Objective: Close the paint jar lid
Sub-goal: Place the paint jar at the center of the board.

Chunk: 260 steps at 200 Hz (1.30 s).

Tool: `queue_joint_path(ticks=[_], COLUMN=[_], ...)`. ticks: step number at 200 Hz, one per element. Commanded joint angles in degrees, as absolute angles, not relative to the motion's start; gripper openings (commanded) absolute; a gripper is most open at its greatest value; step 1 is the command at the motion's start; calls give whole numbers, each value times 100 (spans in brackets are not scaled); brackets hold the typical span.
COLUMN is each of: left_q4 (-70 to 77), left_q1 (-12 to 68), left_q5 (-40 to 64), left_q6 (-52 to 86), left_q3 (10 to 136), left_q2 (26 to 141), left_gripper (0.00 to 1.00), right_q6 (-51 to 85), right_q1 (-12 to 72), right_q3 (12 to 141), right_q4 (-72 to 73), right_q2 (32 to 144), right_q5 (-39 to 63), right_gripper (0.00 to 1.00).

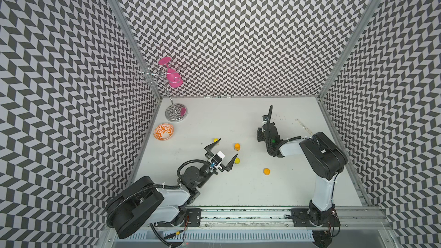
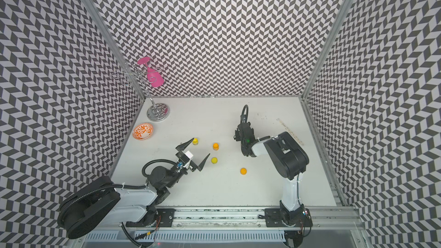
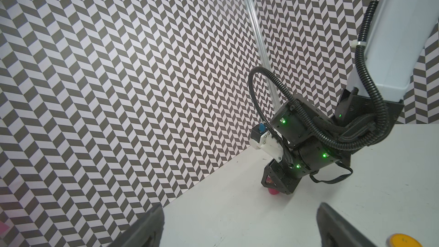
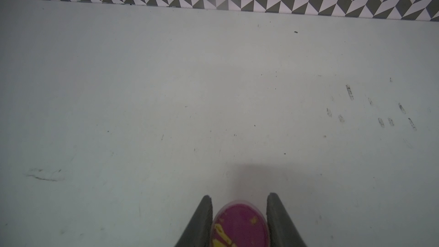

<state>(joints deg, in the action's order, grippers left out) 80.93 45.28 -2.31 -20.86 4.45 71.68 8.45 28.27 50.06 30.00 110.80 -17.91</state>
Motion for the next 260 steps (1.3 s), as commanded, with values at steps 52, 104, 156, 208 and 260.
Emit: queue_joint_path(ticks=[52, 104, 156, 208, 260], left_q4=[8218, 8227, 8174, 8108, 8006], left_q1=[4479, 4469, 4466, 4472, 4469], left_q5=[-303, -291, -229, -185, -212], left_q6=[-2017, -1975, -1915, -1855, -1749], left_q3=[545, 554, 579, 587, 640], left_q2=[7207, 7239, 7284, 7192, 7194], left_gripper=[100, 100, 100, 100, 100], right_q6=[894, 914, 910, 941, 948], right_q1=[2693, 2623, 2593, 2589, 2589], right_q3=[5716, 6121, 6249, 6300, 6398], right_q4=[2898, 2437, 2307, 2228, 2119], right_q2=[11486, 11737, 11832, 11864, 11918], right_q5=[-1476, -1241, -1153, -1178, -1187], right_gripper=[3, 4, 5, 9, 15])
